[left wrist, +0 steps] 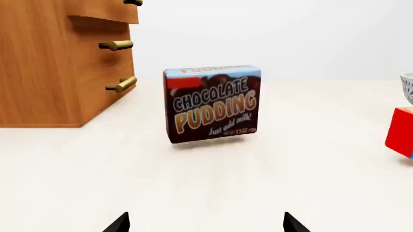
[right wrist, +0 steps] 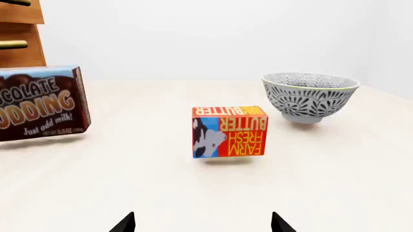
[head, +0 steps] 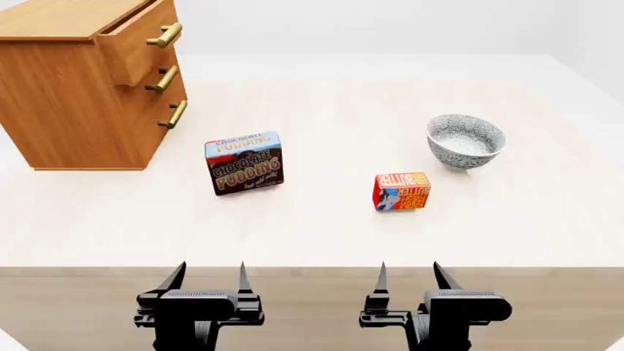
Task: Put the butter at the back in the top drawer of the cabinet and close it.
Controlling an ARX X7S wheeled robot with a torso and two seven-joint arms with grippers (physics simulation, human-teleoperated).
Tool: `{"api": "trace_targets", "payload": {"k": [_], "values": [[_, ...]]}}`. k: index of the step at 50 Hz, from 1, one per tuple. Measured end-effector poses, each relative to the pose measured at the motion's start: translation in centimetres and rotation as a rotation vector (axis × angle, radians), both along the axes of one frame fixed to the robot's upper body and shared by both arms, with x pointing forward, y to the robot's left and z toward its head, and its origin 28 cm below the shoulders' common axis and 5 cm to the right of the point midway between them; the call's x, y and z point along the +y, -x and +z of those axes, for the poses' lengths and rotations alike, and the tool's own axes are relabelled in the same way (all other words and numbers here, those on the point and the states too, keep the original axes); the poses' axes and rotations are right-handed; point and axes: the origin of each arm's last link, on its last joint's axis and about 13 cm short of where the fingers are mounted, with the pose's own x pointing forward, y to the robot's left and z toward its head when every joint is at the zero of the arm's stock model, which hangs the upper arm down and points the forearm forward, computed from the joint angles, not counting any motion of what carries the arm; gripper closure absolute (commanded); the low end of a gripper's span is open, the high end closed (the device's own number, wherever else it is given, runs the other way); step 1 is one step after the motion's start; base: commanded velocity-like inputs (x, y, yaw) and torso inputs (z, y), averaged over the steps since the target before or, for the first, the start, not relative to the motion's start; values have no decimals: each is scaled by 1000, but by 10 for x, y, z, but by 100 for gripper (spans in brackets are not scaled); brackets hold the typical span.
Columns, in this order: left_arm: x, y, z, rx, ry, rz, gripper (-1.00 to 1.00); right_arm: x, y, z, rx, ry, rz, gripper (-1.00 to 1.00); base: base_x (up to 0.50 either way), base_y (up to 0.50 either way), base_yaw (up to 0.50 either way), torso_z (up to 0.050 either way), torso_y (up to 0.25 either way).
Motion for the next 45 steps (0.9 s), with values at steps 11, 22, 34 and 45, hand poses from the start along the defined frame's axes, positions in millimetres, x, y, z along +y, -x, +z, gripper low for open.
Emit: {"api": "trace_targets", "payload": {"k": [11,22,34,45], "values": [[0,0,0,-3,5,3,-100,1,0,0,5,7,8,-100,0,0,0,0,0],[0,0,1,-3,11,6,-100,1,1,0,2,13,11,-100,0,0,0,36,0],[0,0,1,-1,14,6,-100,2,2,0,-2,16,13,-100,0,0,0,50,0],[0,0,1,-2,12,5,-100,2,2,0,-4,14,13,-100,0,0,0,50,0]]}}
